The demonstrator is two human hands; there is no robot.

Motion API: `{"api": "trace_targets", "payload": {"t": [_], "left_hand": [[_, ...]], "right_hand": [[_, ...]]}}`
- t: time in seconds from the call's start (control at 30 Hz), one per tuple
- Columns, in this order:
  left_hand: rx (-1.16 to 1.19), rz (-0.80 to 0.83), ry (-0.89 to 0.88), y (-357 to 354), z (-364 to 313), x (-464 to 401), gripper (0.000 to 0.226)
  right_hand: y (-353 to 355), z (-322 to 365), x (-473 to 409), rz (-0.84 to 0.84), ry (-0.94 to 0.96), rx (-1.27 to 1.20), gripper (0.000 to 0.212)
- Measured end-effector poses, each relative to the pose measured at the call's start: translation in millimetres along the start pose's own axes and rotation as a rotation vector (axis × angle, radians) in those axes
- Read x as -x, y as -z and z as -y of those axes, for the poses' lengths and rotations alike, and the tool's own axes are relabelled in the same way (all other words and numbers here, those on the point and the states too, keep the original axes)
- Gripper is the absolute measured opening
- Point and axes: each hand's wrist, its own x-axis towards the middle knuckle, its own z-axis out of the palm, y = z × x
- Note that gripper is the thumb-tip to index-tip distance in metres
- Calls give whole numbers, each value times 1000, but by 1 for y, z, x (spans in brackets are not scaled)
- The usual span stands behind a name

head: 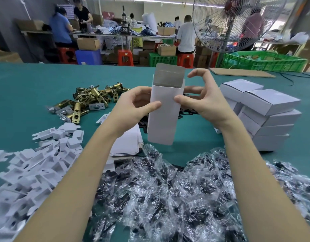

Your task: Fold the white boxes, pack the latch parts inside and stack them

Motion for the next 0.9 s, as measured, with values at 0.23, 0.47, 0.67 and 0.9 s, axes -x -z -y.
{"api": "trace_targets", "payload": {"t": [0.23,0.47,0.67,0.9], "left_hand": [[-26,-39,-114,-2,4,2,65],[-152,-28,-174,-8,3,4,36],[-109,-122,-174,-7,-3,1,8],[-12,-50,-159,-3,-12,2,49]], "right_hand": [[-4,-15,-1,-31,71,-46,25],[-2,-20,0,-10,48,-68,17],[-1,-20,1,40,51,-53,19],[1,-20,0,64,28,-64,18]]}}
